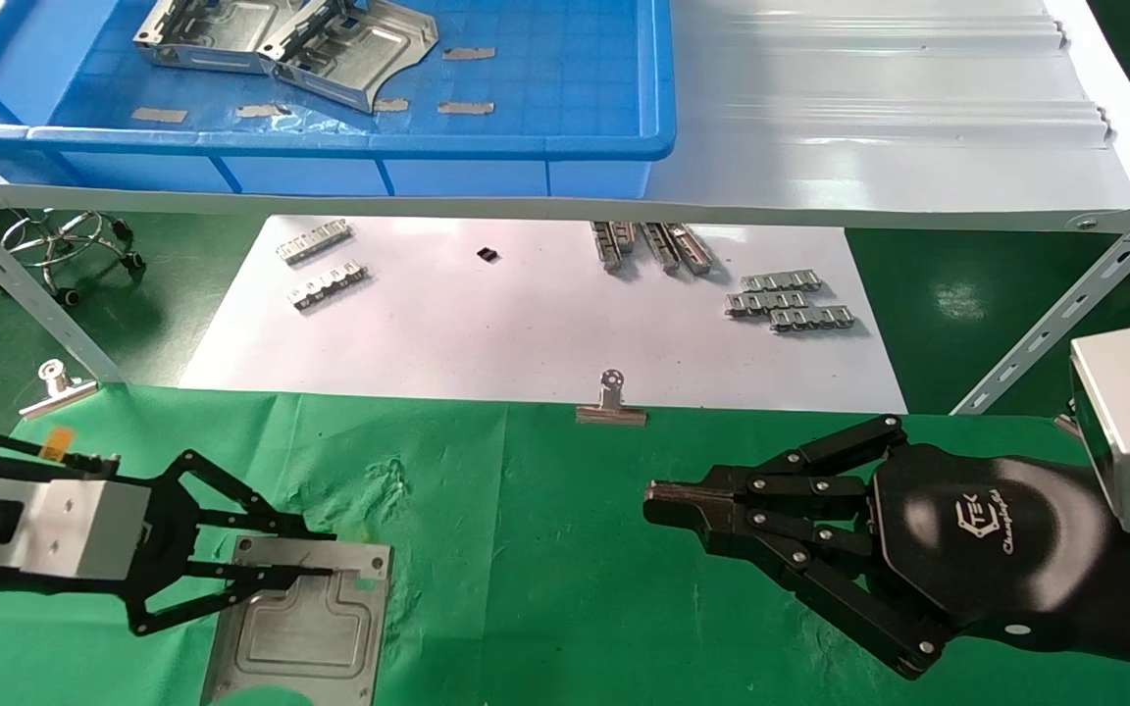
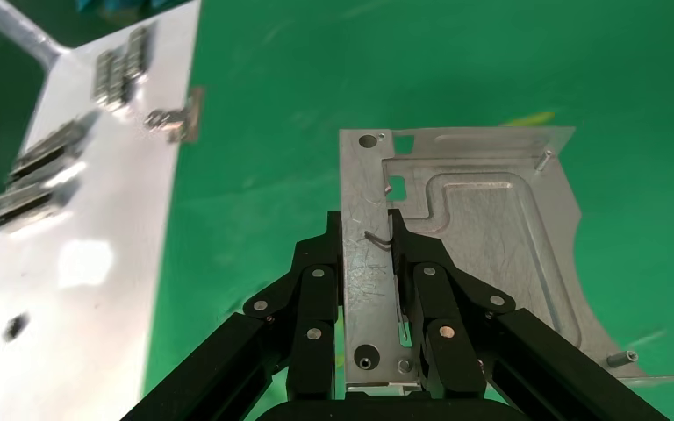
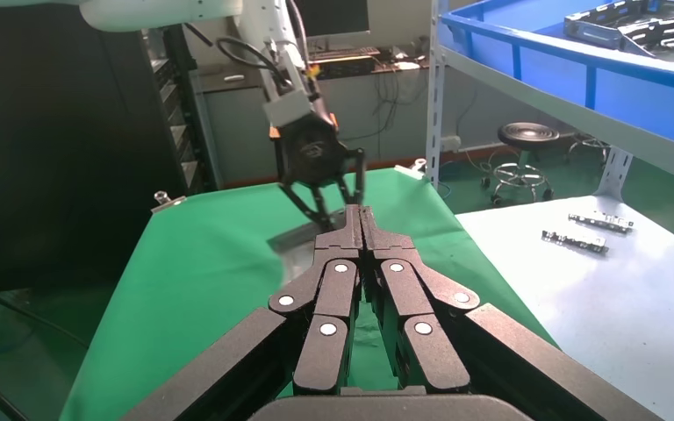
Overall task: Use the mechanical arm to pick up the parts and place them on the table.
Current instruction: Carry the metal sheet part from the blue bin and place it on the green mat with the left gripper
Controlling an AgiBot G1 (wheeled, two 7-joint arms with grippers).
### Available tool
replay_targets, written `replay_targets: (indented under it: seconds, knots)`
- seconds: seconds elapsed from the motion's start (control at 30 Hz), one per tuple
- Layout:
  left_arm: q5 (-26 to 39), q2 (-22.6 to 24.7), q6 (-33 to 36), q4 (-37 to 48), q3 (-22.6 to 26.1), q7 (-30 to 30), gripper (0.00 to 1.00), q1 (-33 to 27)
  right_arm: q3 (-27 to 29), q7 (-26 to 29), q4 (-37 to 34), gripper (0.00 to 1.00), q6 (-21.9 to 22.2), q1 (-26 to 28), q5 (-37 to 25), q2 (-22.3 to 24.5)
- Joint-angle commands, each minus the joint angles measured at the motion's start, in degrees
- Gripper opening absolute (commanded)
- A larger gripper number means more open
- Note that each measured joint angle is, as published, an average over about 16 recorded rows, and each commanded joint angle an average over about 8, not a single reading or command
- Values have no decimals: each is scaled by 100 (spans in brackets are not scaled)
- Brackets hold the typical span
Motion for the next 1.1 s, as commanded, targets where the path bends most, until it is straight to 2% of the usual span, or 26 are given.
replay_targets:
  seconds: [0.03, 0.77, 0.83, 0.9, 1.03, 1.1]
  knots:
    - [59, 71, -63, 187, 65, 172, 0, 39, 0, 0, 0, 0, 0, 0, 0, 0]
    - [246, 916, -980, 1496, 59, 1418, 0, 434, 0, 0, 0, 0, 0, 0, 0, 0]
    - [240, 966, -1005, 1586, 50, 1508, 10, 445, 0, 0, 0, 0, 0, 0, 0, 0]
    - [236, 1012, -1014, 1675, 44, 1582, 25, 450, 0, 0, 0, 0, 0, 0, 0, 0]
    - [235, 1094, -1016, 1840, 37, 1707, 73, 446, 0, 0, 0, 0, 0, 0, 0, 0]
    - [235, 1131, -1018, 1912, 34, 1766, 88, 442, 0, 0, 0, 0, 0, 0, 0, 0]
